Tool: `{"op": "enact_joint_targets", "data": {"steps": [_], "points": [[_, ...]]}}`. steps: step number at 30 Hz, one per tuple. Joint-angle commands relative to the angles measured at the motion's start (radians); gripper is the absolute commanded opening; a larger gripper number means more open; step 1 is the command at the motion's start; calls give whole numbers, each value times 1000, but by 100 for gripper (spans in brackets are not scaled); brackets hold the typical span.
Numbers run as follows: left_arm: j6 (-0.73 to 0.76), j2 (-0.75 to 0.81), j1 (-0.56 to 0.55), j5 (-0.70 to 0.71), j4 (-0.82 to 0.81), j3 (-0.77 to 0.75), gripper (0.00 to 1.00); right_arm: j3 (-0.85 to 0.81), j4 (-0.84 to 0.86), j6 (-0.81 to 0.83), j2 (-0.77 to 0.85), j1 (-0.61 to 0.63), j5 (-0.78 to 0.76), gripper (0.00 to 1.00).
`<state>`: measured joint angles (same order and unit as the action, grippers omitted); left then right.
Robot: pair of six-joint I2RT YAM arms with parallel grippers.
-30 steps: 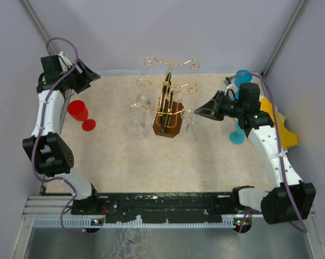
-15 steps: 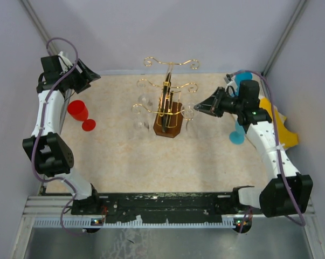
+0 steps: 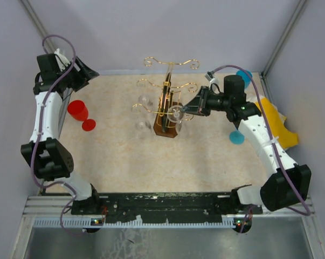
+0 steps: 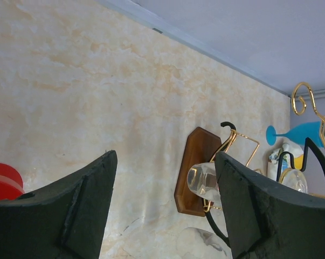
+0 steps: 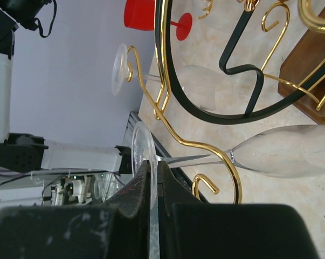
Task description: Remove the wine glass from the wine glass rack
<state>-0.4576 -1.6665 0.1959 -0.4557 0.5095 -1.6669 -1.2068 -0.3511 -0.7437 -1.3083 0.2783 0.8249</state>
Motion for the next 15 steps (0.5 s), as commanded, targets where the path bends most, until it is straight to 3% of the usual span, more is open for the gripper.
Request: {"op": "enact_joint_targets", "data": {"steps": [1,15], "points": [[-10,52,-5,-10,-1,7,79,-83,-27,47,61,24,44,0],[-15,238,-6,-67,143,122,78,-303,-415,367,54,202,-6,0]]}}
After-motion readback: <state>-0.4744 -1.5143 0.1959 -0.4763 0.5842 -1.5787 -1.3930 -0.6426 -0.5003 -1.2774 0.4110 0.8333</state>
